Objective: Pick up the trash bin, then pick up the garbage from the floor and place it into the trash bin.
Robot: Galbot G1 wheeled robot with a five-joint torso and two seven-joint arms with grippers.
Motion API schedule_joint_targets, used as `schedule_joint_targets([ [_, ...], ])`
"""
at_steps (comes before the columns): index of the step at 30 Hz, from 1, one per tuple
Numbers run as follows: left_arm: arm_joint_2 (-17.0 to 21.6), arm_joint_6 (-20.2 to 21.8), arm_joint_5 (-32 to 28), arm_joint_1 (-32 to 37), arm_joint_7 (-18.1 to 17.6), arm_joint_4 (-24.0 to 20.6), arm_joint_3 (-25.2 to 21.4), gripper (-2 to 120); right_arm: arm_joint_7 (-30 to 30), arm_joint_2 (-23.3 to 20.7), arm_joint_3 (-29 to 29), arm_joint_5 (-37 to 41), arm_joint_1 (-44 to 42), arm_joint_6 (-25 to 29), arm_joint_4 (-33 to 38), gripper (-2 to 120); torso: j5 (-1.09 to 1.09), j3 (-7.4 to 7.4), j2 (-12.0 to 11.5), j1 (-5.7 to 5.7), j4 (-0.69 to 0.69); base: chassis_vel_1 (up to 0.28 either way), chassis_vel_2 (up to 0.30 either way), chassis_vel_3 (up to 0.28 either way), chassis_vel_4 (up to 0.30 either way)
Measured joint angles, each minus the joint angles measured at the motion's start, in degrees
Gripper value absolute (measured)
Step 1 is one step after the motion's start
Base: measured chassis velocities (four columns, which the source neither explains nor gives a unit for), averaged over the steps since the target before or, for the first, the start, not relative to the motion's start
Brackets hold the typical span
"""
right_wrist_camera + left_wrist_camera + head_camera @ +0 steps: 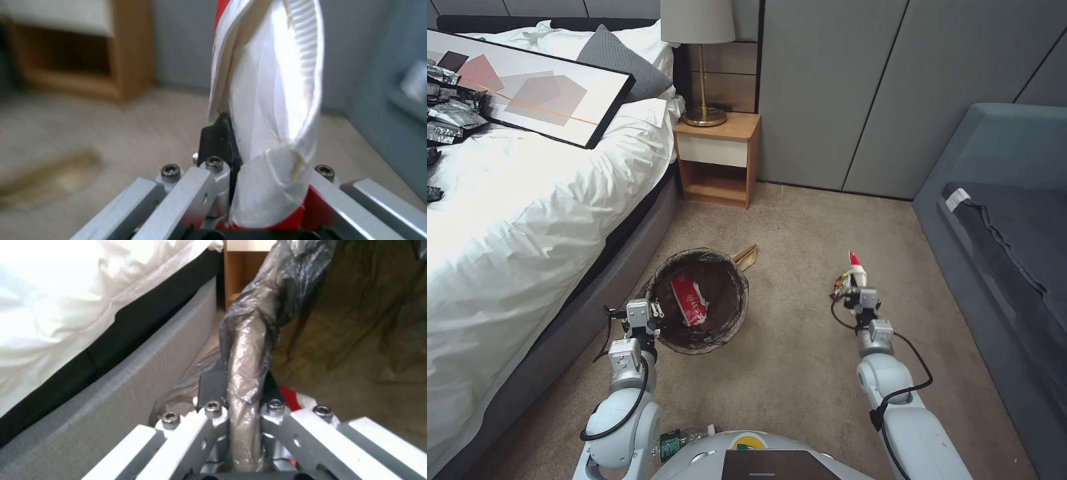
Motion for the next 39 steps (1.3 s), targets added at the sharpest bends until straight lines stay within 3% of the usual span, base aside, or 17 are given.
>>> schedule_joint_targets([
  [2,-0.02,-0.01,0.01,0.03,-0.02,0.07,-0.1,0,-1.22,0.17,-0.51,0.24,-0.9,2.6,3.86,0,0.04,0.0,0.0,0.0,-0.07,0.0,0.0,0.0,0.0],
  [8,-0.11,-0.01,0.03,0.05,0.0,0.13,0.16,0,-3.35,0.3,-1.25,0.86,-2.15,5.65,10.77,0,-0.05,0.0,0.0,0.0,-0.02,0.0,0.0,0.0,0.0],
  [10,-0.14,-0.01,0.13,0.14,-0.01,0.26,0.37,0,-6.04,0.4,-2.48,0.86,-3.22,8.23,17.25,0,0.01,-0.01,0.01,0.0,-0.02,0.0,0.0,0.0,0.0],
  [18,-0.18,0.11,0.31,0.38,0.26,0.31,1.02,0,-12.4,-0.55,-5.97,-0.38,-4.98,9.67,29.82,0,0.01,0.0,0.0,0.0,-0.05,0.0,0.0,0.0,0.0],
  [21,-0.2,0.43,0.2,0.6,0.26,0.18,2.02,0,-15.68,-1.69,-10.39,-0.54,-4.8,10.02,35.02,0,0.0,0.0,0.0,0.0,-0.03,0.0,0.0,0.0,0.0],
  [27,-0.18,1.38,-0.49,1.35,0.32,-0.5,4.17,0,-19.39,-2.4,-18.36,-1.03,-2.13,9.14,36.84,0,0.0,0.0,0.01,0.0,-0.03,0.0,0.0,0.0,0.0],
  [39,-0.19,3.49,-2.45,1.59,0.66,-1.48,6.0,0,-19.97,-1.4,-27.88,-4.89,-2.31,9.03,29.19,0,0.0,0.0,0.01,0.0,-0.04,0.0,0.0,0.0,0.0],
])
